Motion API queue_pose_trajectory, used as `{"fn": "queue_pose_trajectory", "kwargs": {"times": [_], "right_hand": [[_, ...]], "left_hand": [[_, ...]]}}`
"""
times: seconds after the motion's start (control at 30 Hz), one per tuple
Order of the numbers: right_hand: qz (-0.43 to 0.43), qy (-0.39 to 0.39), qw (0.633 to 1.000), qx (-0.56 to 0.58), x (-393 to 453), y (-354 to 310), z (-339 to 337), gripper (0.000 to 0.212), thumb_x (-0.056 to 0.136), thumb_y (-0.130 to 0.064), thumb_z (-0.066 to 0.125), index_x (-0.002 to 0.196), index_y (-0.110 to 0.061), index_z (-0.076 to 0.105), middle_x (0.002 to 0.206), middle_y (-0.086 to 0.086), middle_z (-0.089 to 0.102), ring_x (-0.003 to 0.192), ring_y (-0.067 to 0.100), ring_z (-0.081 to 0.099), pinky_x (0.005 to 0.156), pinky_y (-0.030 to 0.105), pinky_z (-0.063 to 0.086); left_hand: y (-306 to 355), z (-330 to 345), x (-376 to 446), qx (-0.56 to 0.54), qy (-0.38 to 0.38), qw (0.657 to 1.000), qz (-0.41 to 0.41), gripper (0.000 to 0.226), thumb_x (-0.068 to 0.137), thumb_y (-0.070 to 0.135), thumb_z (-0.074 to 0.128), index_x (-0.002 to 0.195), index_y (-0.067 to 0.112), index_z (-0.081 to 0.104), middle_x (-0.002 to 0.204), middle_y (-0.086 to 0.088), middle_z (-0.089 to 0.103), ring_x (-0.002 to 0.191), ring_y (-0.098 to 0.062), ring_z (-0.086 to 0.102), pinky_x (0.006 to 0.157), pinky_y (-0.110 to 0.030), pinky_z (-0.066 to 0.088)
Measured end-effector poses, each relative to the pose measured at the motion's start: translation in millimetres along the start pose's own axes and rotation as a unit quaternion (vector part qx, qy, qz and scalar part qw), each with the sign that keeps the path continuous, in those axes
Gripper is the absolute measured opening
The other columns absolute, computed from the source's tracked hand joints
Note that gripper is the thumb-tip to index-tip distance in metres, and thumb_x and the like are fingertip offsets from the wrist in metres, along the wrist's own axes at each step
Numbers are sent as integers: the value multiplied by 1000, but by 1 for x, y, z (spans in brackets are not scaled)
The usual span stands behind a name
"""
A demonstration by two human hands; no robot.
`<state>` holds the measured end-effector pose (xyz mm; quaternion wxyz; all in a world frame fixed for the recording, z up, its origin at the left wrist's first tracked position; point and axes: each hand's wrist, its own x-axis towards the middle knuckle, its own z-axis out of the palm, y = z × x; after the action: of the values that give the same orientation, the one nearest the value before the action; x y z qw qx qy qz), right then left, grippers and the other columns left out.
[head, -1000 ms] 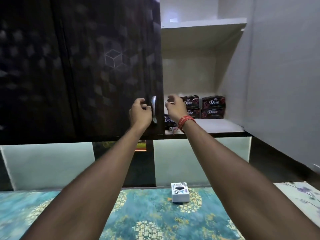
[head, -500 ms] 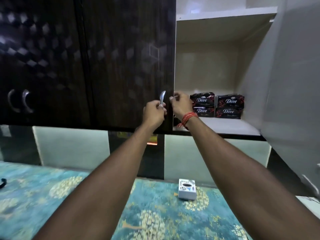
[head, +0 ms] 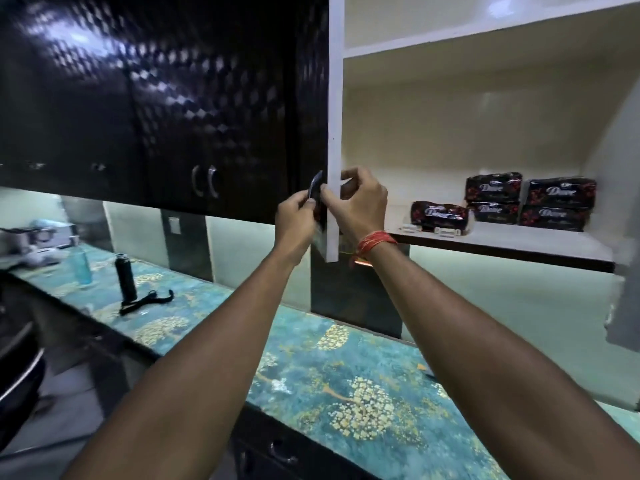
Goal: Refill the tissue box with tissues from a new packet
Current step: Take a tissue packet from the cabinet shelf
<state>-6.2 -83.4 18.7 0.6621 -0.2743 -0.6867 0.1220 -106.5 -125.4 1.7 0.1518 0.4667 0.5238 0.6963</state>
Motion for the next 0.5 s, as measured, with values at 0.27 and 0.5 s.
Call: {"fn": "queue_pose_trajectory", "kwargs": {"times": [0.27,0.5], "right_hand": [[-14,-60,998,13,-32,-69,106,19,88,-28,61,98,-13,67,90,5,68,76,16,64,77,38,56],[31,-201,979,-32,-53,-82,195,54,92,2,40,142,-19,44,134,13,50,118,26,53,98,29,42]], "left_hand": [[-11,-114,5,-18,73,997,-25,38,103,24,40,138,23,55,134,0,63,120,-18,60,101,-41,52],[-29,-206,17,119,19,992,28,55,102,12,44,153,28,32,122,8,55,102,-11,54,69,-20,49]]}}
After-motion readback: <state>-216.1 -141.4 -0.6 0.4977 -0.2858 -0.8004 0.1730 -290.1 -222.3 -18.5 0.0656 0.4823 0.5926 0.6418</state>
